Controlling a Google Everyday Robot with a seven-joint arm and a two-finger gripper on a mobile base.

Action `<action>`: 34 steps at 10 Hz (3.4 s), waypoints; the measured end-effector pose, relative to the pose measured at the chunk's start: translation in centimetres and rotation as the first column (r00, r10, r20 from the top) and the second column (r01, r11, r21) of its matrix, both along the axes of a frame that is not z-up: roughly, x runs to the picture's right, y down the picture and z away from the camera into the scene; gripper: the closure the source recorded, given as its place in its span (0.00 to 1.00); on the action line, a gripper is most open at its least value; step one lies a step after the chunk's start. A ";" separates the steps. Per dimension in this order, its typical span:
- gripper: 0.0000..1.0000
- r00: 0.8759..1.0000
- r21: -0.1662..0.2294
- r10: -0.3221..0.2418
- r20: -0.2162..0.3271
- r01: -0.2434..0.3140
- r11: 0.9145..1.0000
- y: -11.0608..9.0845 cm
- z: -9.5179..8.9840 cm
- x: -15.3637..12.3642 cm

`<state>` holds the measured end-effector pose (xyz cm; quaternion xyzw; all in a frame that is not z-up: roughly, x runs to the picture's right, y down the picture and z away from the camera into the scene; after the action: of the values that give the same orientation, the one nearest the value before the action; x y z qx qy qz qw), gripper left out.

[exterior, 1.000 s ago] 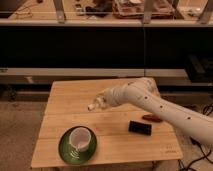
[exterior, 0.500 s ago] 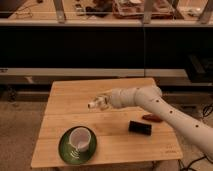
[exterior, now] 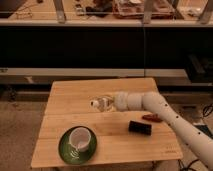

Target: Stand the bottle upright

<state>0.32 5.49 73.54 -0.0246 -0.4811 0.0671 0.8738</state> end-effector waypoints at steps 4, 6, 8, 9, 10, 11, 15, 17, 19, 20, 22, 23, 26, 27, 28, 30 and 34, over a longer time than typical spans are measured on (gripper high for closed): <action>0.85 0.997 -0.051 0.071 -0.009 -0.071 0.996 0.5 1.1 1.6; 0.85 0.998 -0.051 0.069 -0.008 -0.069 0.996 0.5 1.1 1.5; 0.85 0.997 -0.052 0.071 -0.007 -0.071 0.996 0.5 1.1 1.5; 0.85 0.997 -0.054 0.075 -0.003 -0.075 0.996 0.5 1.1 1.5; 0.85 0.993 -0.070 0.111 0.027 -0.109 0.992 0.1 0.7 1.3; 0.85 0.980 -0.102 0.181 0.081 -0.173 0.980 -0.6 0.2 1.2; 0.85 0.798 -0.339 0.530 0.288 -0.433 0.835 -3.1 -1.0 3.4; 0.85 0.771 -0.400 0.566 0.292 -0.439 0.805 -1.8 0.2 3.6; 0.85 0.782 -0.426 0.556 0.283 -0.417 0.803 -0.3 0.9 3.0; 0.85 0.785 -0.437 0.554 0.277 -0.411 0.800 0.3 1.2 2.9; 0.85 0.786 -0.452 0.556 0.271 -0.406 0.794 1.0 1.4 2.9; 0.85 0.785 -0.458 0.560 0.267 -0.408 0.790 1.3 1.6 3.0; 0.85 0.792 -0.456 0.554 0.258 -0.405 0.792 2.4 2.0 3.0; 0.85 0.795 -0.452 0.549 0.257 -0.403 0.796 2.7 2.2 3.0; 0.85 0.797 -0.451 0.546 0.258 -0.401 0.798 3.0 2.2 2.9; 0.85 0.798 -0.450 0.543 0.259 -0.398 0.799 3.5 2.4 2.8; 0.85 0.802 -0.444 0.539 0.258 -0.397 0.803 4.9 3.0 2.8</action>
<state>3.09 10.40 76.50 -0.0786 -0.6068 0.3677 0.7003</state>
